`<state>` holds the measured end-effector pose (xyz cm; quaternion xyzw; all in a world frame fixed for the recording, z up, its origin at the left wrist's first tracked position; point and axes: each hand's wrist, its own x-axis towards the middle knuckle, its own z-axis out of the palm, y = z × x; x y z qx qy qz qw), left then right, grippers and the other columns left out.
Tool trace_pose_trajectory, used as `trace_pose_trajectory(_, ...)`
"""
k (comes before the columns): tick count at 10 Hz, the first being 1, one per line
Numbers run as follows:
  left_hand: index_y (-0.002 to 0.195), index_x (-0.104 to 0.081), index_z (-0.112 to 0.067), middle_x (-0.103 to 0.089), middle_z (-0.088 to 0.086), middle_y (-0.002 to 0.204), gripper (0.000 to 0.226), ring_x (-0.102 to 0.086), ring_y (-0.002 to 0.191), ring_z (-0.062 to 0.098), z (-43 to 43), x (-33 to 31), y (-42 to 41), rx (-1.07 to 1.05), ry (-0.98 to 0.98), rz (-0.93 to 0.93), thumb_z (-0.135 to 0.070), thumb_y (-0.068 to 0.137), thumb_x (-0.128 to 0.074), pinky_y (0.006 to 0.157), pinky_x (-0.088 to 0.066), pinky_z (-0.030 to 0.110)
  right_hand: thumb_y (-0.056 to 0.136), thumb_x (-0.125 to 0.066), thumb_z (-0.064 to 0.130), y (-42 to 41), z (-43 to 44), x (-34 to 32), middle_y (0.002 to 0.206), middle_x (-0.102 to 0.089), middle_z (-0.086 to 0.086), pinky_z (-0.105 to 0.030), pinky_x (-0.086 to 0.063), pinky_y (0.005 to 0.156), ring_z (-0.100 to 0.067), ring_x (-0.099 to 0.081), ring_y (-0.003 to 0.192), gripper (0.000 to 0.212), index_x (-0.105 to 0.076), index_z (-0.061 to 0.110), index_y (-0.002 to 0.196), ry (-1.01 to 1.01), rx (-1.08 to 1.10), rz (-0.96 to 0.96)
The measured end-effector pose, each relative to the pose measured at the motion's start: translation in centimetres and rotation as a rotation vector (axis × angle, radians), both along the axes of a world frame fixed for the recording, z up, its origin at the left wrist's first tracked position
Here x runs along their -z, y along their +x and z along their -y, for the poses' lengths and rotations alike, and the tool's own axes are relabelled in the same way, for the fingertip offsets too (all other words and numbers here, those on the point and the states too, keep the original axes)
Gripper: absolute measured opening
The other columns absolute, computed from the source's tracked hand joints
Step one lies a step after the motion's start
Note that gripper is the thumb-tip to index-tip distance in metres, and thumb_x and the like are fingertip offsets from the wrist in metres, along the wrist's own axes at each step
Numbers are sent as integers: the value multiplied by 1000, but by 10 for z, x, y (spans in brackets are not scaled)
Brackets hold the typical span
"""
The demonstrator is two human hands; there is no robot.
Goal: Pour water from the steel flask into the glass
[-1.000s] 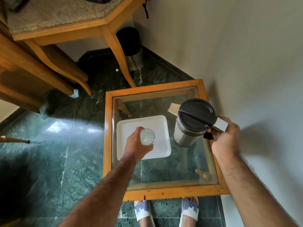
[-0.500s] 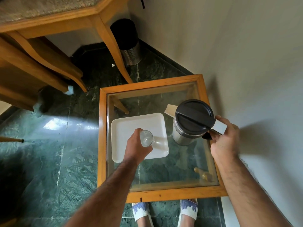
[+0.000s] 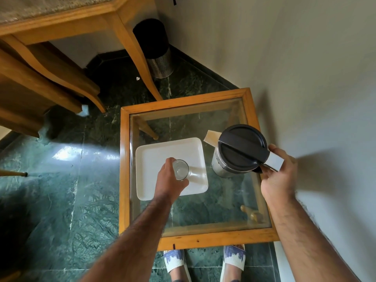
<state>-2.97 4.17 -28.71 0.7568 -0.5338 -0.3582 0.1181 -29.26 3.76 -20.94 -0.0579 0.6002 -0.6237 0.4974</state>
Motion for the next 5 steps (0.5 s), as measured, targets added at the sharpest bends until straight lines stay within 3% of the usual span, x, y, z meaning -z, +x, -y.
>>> trace_pose_trajectory(1, 128, -45, -23, -61, 1, 128, 74, -54, 105, 16, 0, -1, -2, 13, 15, 22, -16, 68, -89, 94, -54, 36, 83, -63, 19, 1, -1, 0, 60, -50, -2, -29, -39, 57, -22, -53, 62, 18, -58, 15, 67, -5, -9, 9)
trace_pose_trajectory(2, 141, -40, -19, -54, 6, 143, 87, -53, 125, 25, -1, -7, -5, 54, 41, 74, -28, 71, -91, 107, -49, 43, 82, -62, 26, -2, -2, 1, 51, -51, 7, -28, -35, 54, -16, -50, 56, 29, -62, 20, 53, -42, -75, -43)
trace_pose_trajectory(3, 158, -18, -13, -24, 7, 166, 117, -22, 153, 28, -3, -22, -7, 165, 14, 231, -62, 72, -81, 124, -22, 47, 90, -60, 39, -15, -6, -1, 65, -58, 2, -33, -40, 61, -16, -55, 63, 27, -66, 22, 70, -104, -216, -114)
trace_pose_trajectory(4, 161, -5, -14, -5, 5, 171, 115, -4, 157, 24, 6, -46, -5, 199, -86, 313, -80, 81, -54, 127, -8, 46, 100, -46, 58, -37, 4, -12, 110, -73, -7, -44, -52, 93, -21, -68, 106, 48, -70, 17, 107, -149, -383, -409)
trace_pose_trajectory(5, 162, 2, -15, 6, 3, 171, 104, 9, 156, 19, 18, -83, -1, 238, -179, 369, -83, 89, -28, 126, -2, 46, 97, -37, 79, -51, 23, -54, 156, -55, 6, -30, -34, 120, -3, -44, 145, 75, -57, 26, 147, -135, -420, -791)
